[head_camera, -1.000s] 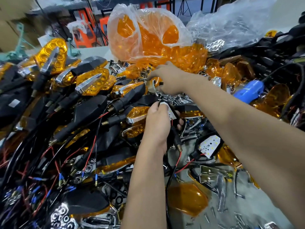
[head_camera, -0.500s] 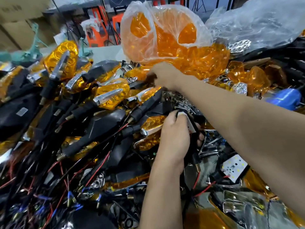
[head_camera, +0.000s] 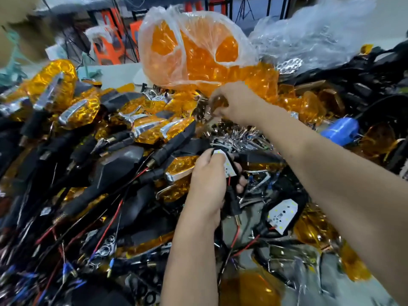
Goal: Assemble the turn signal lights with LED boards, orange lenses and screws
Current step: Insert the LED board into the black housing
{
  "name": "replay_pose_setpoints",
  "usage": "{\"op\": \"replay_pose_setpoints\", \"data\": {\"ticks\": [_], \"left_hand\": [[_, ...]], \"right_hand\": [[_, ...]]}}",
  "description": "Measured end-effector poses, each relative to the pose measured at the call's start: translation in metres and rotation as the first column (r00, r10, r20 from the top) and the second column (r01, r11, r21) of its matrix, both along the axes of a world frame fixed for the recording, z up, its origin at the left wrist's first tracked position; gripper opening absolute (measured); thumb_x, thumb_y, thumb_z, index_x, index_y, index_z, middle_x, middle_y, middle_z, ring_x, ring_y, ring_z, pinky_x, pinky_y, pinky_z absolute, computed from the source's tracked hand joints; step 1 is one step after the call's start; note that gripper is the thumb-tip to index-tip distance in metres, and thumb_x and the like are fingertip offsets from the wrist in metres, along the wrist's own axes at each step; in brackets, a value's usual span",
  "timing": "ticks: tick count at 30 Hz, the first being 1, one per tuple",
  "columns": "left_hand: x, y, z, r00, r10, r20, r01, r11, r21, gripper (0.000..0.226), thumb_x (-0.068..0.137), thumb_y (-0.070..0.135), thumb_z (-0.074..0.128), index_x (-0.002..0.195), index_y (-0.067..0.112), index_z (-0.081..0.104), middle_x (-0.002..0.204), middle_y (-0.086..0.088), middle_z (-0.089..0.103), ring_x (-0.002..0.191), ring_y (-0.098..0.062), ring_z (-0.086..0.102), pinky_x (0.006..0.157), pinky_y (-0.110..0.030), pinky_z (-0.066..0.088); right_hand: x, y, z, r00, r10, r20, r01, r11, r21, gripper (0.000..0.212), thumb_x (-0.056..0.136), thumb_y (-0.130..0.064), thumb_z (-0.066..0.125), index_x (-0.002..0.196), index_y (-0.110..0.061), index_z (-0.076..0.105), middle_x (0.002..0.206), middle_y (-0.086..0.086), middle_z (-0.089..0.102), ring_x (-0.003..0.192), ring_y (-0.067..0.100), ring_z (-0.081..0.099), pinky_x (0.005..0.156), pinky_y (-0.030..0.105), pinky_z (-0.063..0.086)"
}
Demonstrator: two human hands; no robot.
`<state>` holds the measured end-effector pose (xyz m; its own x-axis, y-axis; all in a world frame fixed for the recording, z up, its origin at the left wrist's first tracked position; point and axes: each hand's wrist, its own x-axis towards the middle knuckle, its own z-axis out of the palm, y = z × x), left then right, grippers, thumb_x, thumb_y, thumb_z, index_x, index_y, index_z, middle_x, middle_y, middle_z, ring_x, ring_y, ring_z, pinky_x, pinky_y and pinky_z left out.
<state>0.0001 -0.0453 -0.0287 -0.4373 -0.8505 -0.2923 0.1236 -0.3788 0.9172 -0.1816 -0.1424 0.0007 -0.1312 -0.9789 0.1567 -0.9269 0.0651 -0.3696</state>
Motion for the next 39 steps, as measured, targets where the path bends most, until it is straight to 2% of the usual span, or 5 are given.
{"op": "replay_pose_setpoints", "data": {"ticks": [15, 20, 27, 33, 39], "left_hand": [[-0.010, 0.012, 0.008, 0.989, -0.056, -0.140, 0.062, 0.997, 0.044, 0.012, 0.108, 0.011, 0.039, 0.106, 0.006, 0.050, 0.075, -0.011, 0.061, 0.051, -0.022, 0.054, 0.043, -0.026, 0.040], [-0.009, 0.011, 0.006, 0.986, -0.066, -0.153, 0.072, 0.997, 0.035, 0.021, 0.107, 0.011, 0.040, 0.091, 0.006, 0.052, 0.077, -0.012, 0.061, 0.053, -0.022, 0.055, 0.043, -0.026, 0.042], [-0.010, 0.010, 0.004, 0.986, -0.082, -0.147, 0.088, 0.996, 0.032, 0.017, 0.105, 0.011, 0.039, 0.095, 0.005, 0.052, 0.078, -0.011, 0.062, 0.054, -0.021, 0.056, 0.044, -0.026, 0.043], [-0.009, 0.009, 0.004, 0.980, -0.129, -0.150, 0.130, 0.991, 0.002, 0.018, 0.104, 0.009, 0.038, 0.096, 0.007, 0.053, 0.077, -0.010, 0.061, 0.055, -0.021, 0.056, 0.045, -0.027, 0.044], [-0.005, 0.005, 0.003, 0.966, -0.217, -0.137, 0.213, 0.976, -0.043, 0.026, 0.104, 0.011, 0.036, 0.090, 0.011, 0.058, 0.078, -0.010, 0.062, 0.061, -0.025, 0.058, 0.051, -0.030, 0.047]], "right_hand": [[-0.065, 0.120, 0.004, 0.909, -0.402, -0.114, 0.414, 0.903, 0.117, 0.066, 0.073, -0.026, 0.094, 0.132, -0.013, 0.066, 0.111, 0.010, 0.069, 0.101, 0.031, 0.063, 0.087, 0.037, 0.051], [-0.077, 0.133, -0.002, 0.904, -0.428, -0.016, 0.428, 0.902, 0.052, 0.025, 0.082, -0.022, 0.085, 0.104, -0.016, 0.078, 0.076, -0.009, 0.060, 0.071, 0.012, 0.056, 0.075, 0.030, 0.042], [-0.064, 0.128, -0.012, 0.868, -0.434, -0.243, 0.466, 0.879, 0.095, 0.061, 0.083, -0.060, 0.077, 0.129, -0.020, 0.068, 0.130, 0.019, 0.056, 0.126, 0.037, 0.043, 0.108, 0.047, 0.032], [-0.060, 0.148, -0.013, 0.848, -0.482, 0.220, 0.527, 0.811, -0.255, 0.010, 0.094, -0.023, 0.075, 0.098, -0.027, 0.067, 0.111, 0.004, 0.070, 0.101, 0.023, 0.062, 0.083, 0.031, 0.047], [-0.025, 0.177, 0.012, 0.773, 0.044, 0.632, 0.151, 0.956, -0.250, 0.040, 0.076, -0.040, 0.090, 0.088, -0.007, 0.071, 0.074, 0.020, 0.064, 0.067, 0.020, 0.050, 0.067, 0.034, 0.043]]}}
